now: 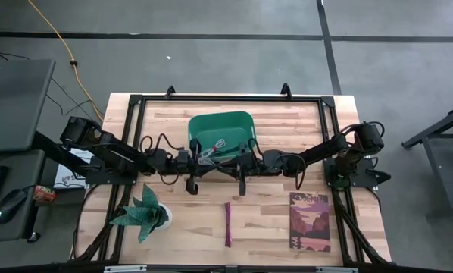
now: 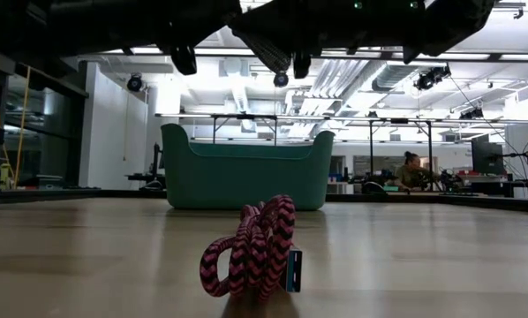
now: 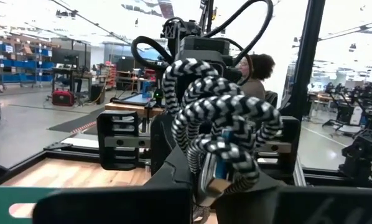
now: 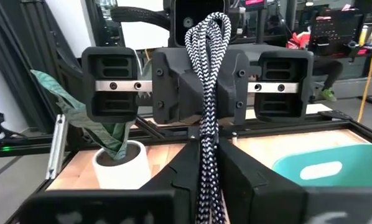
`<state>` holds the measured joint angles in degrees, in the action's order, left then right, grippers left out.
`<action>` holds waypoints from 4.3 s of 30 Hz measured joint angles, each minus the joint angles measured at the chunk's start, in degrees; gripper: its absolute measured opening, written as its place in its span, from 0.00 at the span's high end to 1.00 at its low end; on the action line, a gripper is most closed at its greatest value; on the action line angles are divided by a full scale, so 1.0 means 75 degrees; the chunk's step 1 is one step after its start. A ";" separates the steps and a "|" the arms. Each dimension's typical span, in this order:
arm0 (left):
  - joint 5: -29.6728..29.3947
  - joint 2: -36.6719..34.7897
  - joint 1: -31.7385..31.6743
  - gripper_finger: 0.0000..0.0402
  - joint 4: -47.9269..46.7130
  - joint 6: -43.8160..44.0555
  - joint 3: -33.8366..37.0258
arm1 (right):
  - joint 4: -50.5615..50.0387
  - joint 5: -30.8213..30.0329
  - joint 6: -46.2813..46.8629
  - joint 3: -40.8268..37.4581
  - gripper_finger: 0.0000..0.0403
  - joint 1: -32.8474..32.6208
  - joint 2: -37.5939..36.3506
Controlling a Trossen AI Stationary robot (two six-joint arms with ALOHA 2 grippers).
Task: Pick and place USB-C Cables
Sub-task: Put the white and black charger cable into the green bin, then put the red charger cable into the green bin
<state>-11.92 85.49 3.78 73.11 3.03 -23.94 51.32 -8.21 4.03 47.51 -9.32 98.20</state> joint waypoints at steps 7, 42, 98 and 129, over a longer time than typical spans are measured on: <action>-0.0105 0.0000 -0.0010 0.99 -0.0048 -0.0003 0.0000 | -0.0420 -0.0378 -0.0049 0.0000 0.76 -0.0015 -0.0075; -0.0149 -0.2675 -0.0966 1.00 -0.1834 0.0977 0.1501 | 0.1360 -0.2206 0.0138 -0.4086 0.56 -0.0562 -0.3894; 0.0880 0.4001 -0.3303 0.94 -1.5543 -0.0434 -0.7927 | 0.1102 -0.2189 0.0484 -0.4086 0.56 -0.0560 -0.3885; 0.0253 0.2434 -0.3157 0.50 -1.7369 0.0366 -0.9483 | 0.0893 -0.2209 0.0466 -0.4086 0.56 -0.0560 -0.3885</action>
<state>-10.02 103.74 -19.90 -57.16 5.77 -95.07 58.01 -24.77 7.53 16.86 -13.52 69.06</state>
